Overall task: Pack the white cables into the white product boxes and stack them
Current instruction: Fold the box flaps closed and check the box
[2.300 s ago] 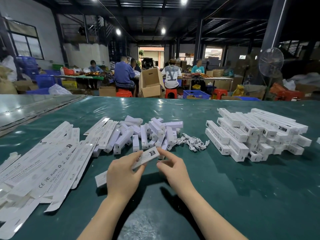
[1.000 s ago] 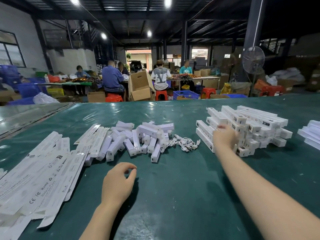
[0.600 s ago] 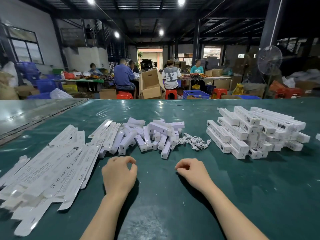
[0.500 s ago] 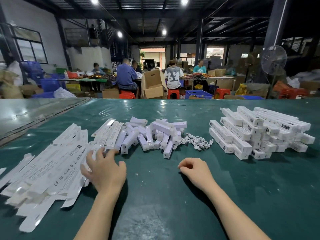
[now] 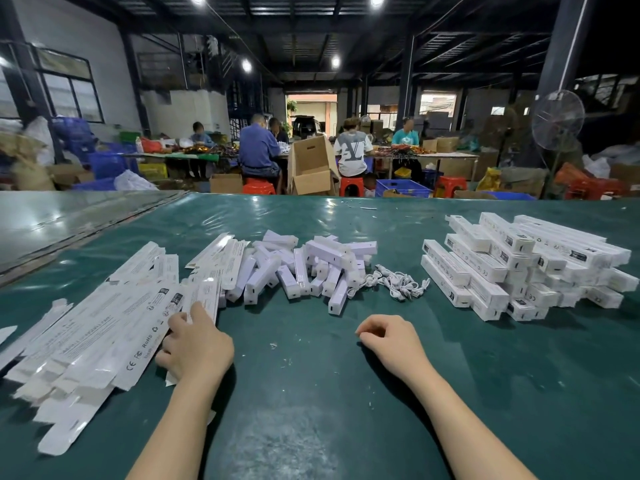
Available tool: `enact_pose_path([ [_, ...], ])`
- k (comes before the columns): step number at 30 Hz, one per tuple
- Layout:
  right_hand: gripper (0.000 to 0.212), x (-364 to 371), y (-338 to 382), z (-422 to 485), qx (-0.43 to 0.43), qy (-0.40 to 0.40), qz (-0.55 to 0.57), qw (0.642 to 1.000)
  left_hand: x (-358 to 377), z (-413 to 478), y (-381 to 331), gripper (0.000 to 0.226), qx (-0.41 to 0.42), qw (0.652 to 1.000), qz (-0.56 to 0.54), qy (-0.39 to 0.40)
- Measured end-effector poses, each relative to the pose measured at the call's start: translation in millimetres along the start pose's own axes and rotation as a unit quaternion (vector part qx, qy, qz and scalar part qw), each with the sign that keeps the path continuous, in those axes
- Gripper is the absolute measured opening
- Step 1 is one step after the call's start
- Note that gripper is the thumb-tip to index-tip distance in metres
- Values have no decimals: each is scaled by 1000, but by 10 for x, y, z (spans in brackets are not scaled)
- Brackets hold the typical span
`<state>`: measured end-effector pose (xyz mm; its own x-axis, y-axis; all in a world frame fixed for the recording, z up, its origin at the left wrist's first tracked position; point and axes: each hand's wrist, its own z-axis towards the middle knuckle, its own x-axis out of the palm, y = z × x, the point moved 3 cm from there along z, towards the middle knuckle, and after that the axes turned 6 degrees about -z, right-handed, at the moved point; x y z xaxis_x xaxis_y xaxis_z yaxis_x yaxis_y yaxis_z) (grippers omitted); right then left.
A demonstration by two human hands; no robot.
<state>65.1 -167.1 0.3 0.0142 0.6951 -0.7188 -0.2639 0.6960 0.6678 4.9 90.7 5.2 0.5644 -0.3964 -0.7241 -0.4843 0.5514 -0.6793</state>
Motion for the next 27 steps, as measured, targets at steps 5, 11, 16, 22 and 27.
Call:
enact_pose_path([
  [5,18,5,7,-4,-2,2,2,1000,-54,-15,-108,66,111,979,-154,-67],
  [11,10,17,106,-14,11,49,318,947,95,-377,-518,62,232,898,-354,118],
  [16,33,76,147,-54,29,146,488,860,320,-785,-766,44,282,823,-361,335],
  [22,18,45,111,-55,71,80,533,839,349,-748,-714,34,255,821,-344,377],
  [27,8,-37,-6,-22,154,-39,599,785,353,-584,-544,23,194,861,-372,286],
])
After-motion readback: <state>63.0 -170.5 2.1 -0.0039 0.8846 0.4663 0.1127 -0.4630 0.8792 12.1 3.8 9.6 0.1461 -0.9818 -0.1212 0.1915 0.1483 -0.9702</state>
